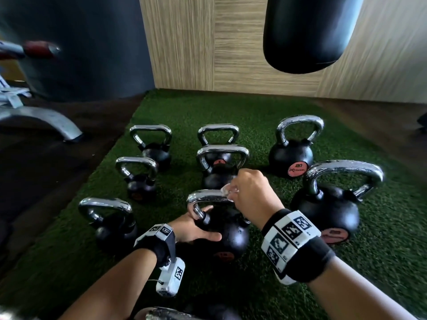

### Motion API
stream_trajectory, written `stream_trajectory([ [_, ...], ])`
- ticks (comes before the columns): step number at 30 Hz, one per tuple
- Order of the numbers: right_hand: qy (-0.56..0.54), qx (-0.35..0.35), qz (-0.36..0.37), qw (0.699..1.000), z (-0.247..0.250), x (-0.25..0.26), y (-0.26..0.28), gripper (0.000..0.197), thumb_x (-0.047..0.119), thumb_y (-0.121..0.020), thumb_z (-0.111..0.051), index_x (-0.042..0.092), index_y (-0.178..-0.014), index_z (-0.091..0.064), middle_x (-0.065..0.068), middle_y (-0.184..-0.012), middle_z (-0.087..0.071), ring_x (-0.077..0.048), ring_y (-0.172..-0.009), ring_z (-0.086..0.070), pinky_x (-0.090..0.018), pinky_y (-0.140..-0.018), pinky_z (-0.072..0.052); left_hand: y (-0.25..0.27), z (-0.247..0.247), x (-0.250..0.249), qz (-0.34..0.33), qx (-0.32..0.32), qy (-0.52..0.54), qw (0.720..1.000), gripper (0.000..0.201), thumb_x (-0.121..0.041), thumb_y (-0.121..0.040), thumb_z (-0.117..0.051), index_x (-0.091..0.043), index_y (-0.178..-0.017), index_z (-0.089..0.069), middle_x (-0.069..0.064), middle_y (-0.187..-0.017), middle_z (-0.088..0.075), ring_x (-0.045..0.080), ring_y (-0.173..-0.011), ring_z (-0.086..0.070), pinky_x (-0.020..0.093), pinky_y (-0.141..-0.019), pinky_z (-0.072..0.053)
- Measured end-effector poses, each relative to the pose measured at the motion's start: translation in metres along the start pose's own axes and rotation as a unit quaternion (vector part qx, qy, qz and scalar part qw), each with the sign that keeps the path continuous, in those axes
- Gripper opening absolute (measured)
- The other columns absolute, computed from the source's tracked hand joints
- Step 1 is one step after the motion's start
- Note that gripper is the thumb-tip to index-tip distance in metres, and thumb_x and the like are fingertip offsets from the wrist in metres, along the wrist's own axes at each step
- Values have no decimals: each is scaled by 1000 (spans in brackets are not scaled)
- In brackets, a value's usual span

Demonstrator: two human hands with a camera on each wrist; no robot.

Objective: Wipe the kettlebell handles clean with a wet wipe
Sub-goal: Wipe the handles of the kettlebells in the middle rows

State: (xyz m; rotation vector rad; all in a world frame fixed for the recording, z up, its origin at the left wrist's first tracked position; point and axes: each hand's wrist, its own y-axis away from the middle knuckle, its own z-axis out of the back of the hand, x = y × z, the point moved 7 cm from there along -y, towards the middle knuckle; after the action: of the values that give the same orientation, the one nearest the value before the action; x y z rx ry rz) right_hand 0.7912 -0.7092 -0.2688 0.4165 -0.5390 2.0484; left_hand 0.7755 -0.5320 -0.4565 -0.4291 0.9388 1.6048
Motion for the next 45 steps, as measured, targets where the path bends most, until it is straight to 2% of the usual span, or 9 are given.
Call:
stream_trajectory([
  [6,-12,-59,-28,998,8,-14,6,9,16,-83,-75,12,-90,-79,-6,-96,-74,-25,-91,-71,-35,-83,-57,1,0,3,6,7,-20,1000,111,-68,-62,-86,-49,-155,-29,-11,-165,-23,13,-154,-21,24,-121,-20],
  [15,-90,-191,-49,976,19,-45,32,5,9,-81,-80,10,-85,-83,-6,-82,-75,-18,-74,-65,-10,-62,-38,4,-1,2,14,13,-6,1000,120,-77,-49,-83,-52,-154,-30,-11,-164,-23,13,-153,-23,25,-120,-21],
  [20,-89,-178,-71,977,12,-55,28,12,10,-86,-71,2,-83,-80,-13,-87,-77,-28,-86,-70,-36,-76,-54,4,-2,1,8,20,16,1000,125,-77,-44,-84,-48,-154,-32,-13,-161,-32,9,-151,-26,30,-126,-21],
  [25,-175,-194,-181,948,-3,-99,38,25,21,-89,-71,-1,-77,-75,-22,-73,-71,-38,-79,-70,-42,-67,-59,4,-2,0,0,13,25,1000,110,-59,-64,-89,-40,-156,-32,-19,-150,-33,-4,-135,-26,15,-111,-19],
  [30,-313,-204,-303,877,-38,-131,52,29,14,-86,-75,30,-62,-71,3,-63,-75,-18,-68,-76,-31,-66,-62,8,-1,-5,5,20,10,1000,107,-56,-70,-88,-39,-158,-30,-17,-150,-37,-2,-133,-32,16,-110,-22],
  [37,-413,-134,-364,824,-89,-144,55,22,-3,-83,-67,11,-69,-77,-17,-74,-76,-27,-67,-74,-45,-78,-63,10,3,-9,-9,5,-37,999,118,-72,-61,-84,-36,-159,-29,-20,-158,-31,-1,-142,-29,18,-117,-20],
  [41,-421,-135,-372,816,-90,-150,57,16,0,-82,-73,12,-73,-78,-13,-76,-77,-27,-69,-74,-47,-78,-63,17,12,-9,-5,52,-137,989,81,-48,-64,-91,-40,-137,-56,-24,-136,-57,4,-126,-55,18,-104,-41],
  [43,-378,-187,-361,832,-71,-152,57,13,6,-80,-76,17,-74,-79,-2,-70,-76,-12,-62,-73,-29,-62,-62,21,33,-6,3,33,-179,983,49,-23,-74,-87,-29,-118,-67,-7,-118,-69,15,-114,-66,18,-88,-48],
  [45,-325,-236,-323,857,-41,-143,55,3,20,-80,-81,23,-79,-79,7,-68,-74,1,-53,-66,-16,-46,-49,33,68,-14,-4,-62,-160,985,24,-13,-84,-74,-33,-97,-69,-9,-94,-75,14,-91,-71,16,-68,-47],
])
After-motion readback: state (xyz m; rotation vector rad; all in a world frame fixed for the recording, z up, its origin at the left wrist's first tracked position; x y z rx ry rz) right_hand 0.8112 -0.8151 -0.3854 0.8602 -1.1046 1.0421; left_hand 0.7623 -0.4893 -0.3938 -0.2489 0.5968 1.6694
